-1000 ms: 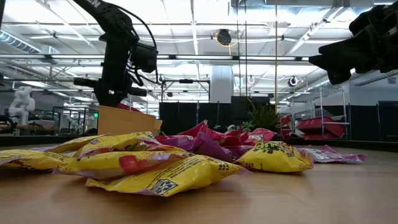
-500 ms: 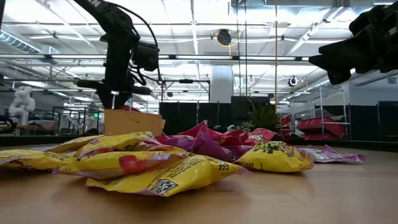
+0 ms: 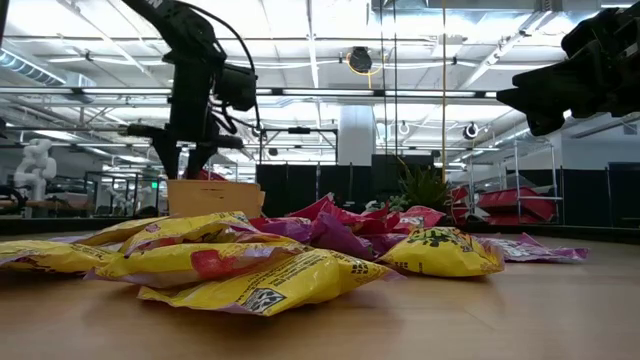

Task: Sort candy
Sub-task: Move the green bin to the top center of the table

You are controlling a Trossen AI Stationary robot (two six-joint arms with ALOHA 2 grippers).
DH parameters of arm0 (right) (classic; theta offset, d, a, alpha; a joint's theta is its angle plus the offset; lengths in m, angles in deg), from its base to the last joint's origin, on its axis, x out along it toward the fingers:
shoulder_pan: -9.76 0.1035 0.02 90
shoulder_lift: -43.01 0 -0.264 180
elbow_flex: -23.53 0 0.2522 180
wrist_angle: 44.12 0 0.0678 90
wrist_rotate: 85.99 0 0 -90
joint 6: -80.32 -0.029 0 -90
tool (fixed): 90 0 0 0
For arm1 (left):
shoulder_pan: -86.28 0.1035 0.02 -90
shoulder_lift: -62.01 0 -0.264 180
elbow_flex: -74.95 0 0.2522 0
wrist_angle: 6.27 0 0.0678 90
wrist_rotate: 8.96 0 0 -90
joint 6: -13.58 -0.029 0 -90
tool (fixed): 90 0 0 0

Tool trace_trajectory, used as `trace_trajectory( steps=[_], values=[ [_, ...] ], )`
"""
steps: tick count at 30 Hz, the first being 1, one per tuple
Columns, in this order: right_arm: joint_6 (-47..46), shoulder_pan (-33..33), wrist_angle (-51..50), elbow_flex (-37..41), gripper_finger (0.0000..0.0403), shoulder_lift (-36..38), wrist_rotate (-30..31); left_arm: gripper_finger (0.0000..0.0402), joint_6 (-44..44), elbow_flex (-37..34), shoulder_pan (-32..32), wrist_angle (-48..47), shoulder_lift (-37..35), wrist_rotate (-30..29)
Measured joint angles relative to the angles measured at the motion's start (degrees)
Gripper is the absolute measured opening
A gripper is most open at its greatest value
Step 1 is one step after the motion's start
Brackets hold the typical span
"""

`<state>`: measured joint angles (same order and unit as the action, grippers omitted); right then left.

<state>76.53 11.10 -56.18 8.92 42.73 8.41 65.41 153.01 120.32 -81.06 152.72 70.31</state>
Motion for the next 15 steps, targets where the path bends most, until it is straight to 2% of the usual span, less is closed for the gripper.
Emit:
trace_trajectory(
  steps=[8,12,15],
  values=[
    [0.0,0.0,0.0,0.0,0.0183,0.0,0.0,0.0148,1.5,6.2,-3.1,-8.8,-0.9,-9.8],
    [0.0,0.0,0.0,0.0,0.0183,0.0,0.0,0.0148,3.9,6.7,-8.1,-8.4,-4.1,-15.9],
    [0.0,0.0,0.0,0.0,0.0183,0.0,0.0,0.0148,6.5,6.6,-14.4,-8.3,-7.2,-22.4]
  ],
)
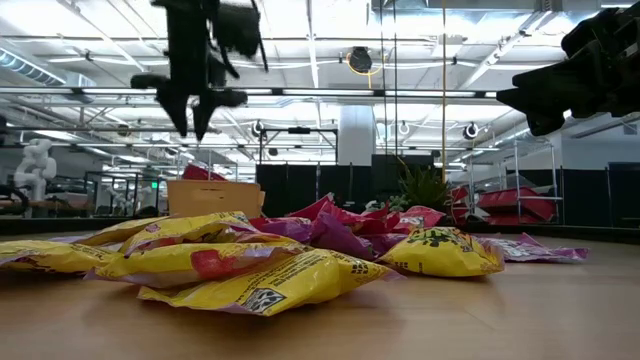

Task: Sort candy
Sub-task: Move the green bin to the top center of the table

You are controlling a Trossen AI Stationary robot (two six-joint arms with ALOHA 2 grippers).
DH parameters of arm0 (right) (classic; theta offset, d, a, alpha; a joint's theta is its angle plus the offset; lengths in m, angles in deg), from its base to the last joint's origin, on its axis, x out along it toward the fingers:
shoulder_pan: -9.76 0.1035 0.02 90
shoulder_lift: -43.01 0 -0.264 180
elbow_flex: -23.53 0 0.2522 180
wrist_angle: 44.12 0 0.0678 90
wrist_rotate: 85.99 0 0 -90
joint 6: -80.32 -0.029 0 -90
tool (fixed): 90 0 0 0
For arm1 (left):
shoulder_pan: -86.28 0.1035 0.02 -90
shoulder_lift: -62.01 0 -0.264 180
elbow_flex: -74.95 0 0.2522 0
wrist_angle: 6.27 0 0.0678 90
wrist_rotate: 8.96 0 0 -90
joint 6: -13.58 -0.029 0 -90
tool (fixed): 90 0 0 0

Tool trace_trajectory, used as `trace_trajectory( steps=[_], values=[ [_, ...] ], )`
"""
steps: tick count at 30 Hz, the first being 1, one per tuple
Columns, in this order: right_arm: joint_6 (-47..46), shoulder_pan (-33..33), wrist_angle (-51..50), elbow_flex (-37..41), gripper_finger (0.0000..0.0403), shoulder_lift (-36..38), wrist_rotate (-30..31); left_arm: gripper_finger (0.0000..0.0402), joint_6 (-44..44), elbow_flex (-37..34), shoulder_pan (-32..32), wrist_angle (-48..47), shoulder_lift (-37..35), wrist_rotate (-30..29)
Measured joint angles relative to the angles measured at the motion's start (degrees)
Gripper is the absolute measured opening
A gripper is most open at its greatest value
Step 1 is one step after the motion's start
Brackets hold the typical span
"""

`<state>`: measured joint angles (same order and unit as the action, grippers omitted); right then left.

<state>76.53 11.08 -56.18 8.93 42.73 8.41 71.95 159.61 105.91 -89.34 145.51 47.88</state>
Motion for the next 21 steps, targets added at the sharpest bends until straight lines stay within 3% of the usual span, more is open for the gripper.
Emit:
trace_trajectory(
  steps=[5,12,17,21],
  values=[
    [0.0,0.0,0.0,0.0,0.0183,0.0,0.0,0.0148,5.8,-0.2,-13.6,0.4,-4.1,-11.4],
    [0.0,0.0,0.0,0.0,0.0183,0.0,0.0,0.0148,7.2,-0.2,-31.2,3.5,-2.9,-28.1],
    [0.0,0.0,0.0,0.0,0.0183,0.0,0.0,0.0148,6.8,-0.3,-37.6,3.4,0.5,-29.8],
    [0.0,0.0,0.0,0.0,0.0183,0.0,0.0,0.0148,6.8,-0.3,-38.9,3.4,3.0,-26.6]
  ],
)
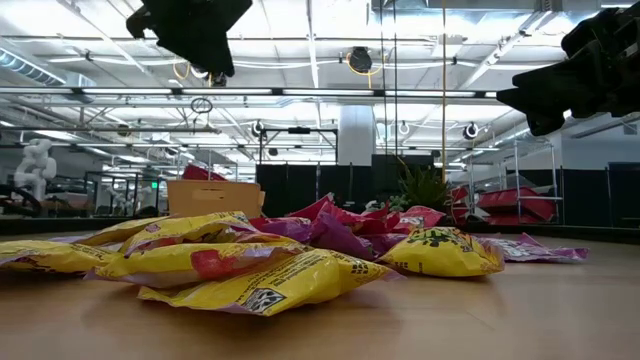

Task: Sort candy
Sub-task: Move the green bin to the top center of the table

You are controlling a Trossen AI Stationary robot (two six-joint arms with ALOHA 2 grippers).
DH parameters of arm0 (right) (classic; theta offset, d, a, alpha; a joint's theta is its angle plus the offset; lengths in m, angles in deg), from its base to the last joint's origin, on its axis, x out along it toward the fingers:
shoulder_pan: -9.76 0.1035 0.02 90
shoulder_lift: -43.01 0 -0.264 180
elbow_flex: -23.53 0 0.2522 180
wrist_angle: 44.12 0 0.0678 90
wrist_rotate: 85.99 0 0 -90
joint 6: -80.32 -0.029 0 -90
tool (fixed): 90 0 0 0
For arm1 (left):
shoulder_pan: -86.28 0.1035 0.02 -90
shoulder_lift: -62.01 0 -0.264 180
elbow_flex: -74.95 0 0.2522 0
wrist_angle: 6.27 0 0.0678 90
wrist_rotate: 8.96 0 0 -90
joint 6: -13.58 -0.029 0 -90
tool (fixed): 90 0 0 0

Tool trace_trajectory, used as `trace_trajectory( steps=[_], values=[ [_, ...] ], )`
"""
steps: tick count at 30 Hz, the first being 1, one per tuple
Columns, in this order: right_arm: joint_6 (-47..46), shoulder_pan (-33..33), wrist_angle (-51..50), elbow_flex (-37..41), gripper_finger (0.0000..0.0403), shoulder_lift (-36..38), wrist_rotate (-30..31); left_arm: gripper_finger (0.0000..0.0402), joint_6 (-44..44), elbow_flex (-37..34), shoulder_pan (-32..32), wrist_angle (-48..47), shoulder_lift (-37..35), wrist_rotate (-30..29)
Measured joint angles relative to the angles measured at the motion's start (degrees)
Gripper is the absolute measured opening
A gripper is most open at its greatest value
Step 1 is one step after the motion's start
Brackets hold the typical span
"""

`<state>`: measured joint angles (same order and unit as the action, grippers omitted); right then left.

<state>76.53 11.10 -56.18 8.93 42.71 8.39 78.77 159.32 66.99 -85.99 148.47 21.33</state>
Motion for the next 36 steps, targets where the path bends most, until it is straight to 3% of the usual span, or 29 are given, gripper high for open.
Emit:
trace_trajectory(
  steps=[7,13,21,26,30,33,36],
  values=[
    [0.0,0.0,0.0,0.0,0.0183,0.0,0.0,0.0148,-1.2,0.0,0.0,3.8,1.2,2.2],
    [-1.2,0.0,0.1,0.0,0.0183,0.0,0.0,0.0148,-21.6,-0.4,-3.5,13.5,2.0,0.4],
    [-14.4,0.0,2.2,0.0,0.0183,0.0,0.2,0.0148,-22.6,-13.1,-6.8,29.3,1.5,0.0],
    [-15.6,0.0,5.0,-0.9,0.0183,-0.2,1.6,0.0148,-32.0,-22.9,-7.1,50.6,0.9,6.3],
    [-17.6,0.0,4.6,-3.1,0.0183,-2.0,7.0,0.0148,-45.2,-30.6,-5.4,74.5,-0.5,16.8],
    [-20.5,0.0,0.2,-6.2,0.0183,-5.0,10.8,0.0148,-53.2,-35.5,-3.0,88.6,-1.7,25.1],
    [-25.0,0.0,-8.7,-11.0,0.0183,-9.6,13.8,0.0148,-56.1,-39.0,0.8,94.5,-3.8,31.3]
  ],
)
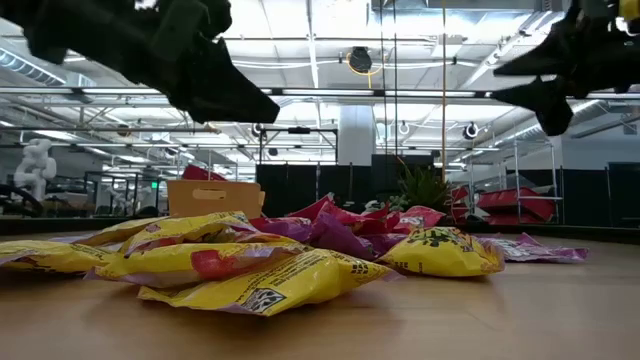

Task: Sort candy
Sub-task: Move the green bin to the top center of the table

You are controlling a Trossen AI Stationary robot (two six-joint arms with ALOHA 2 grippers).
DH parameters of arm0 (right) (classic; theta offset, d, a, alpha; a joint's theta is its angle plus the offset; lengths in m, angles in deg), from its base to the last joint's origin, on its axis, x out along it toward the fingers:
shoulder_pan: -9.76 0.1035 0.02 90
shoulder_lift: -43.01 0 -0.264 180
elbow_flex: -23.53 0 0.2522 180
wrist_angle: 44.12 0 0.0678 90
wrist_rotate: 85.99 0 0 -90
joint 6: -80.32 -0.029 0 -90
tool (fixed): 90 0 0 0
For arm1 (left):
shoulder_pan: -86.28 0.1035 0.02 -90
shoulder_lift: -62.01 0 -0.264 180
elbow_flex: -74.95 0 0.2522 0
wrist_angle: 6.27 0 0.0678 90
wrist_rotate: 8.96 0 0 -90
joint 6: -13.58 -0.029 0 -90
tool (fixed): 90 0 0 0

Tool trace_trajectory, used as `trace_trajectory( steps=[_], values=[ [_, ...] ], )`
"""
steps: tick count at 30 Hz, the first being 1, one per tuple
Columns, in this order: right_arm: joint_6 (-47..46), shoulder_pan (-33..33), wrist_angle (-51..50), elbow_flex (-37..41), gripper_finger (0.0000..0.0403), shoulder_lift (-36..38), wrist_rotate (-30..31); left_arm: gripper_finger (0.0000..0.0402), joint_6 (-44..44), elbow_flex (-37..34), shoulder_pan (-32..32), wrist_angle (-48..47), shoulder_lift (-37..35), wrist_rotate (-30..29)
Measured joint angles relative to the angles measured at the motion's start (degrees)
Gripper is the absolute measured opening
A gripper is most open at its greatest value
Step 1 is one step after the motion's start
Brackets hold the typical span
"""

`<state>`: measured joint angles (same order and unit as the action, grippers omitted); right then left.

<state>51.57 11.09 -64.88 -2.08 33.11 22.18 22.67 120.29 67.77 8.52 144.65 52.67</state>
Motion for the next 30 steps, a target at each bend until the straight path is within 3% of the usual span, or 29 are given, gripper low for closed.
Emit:
trace_trajectory(
  steps=[8,14,22,30],
  values=[
    [-17.9,-0.3,-25.8,-18.4,0.0183,-17.9,3.0,0.0148,-6.5,-3.5,9.0,-1.4,-9.0,6.9],
    [-27.4,-0.3,-41.5,-29.2,0.0183,-28.6,3.2,0.0148,-9.5,-4.0,11.1,-12.2,-18.1,7.4],
    [-41.0,1.3,-54.7,-31.9,0.0183,-34.2,2.6,0.0148,-8.0,-4.0,10.1,-25.1,-25.4,10.4],
    [-58.7,9.9,-59.7,-31.9,0.0183,-36.9,2.7,0.0148,-8.0,-4.0,9.8,-34.5,-30.3,10.0]
  ],
)
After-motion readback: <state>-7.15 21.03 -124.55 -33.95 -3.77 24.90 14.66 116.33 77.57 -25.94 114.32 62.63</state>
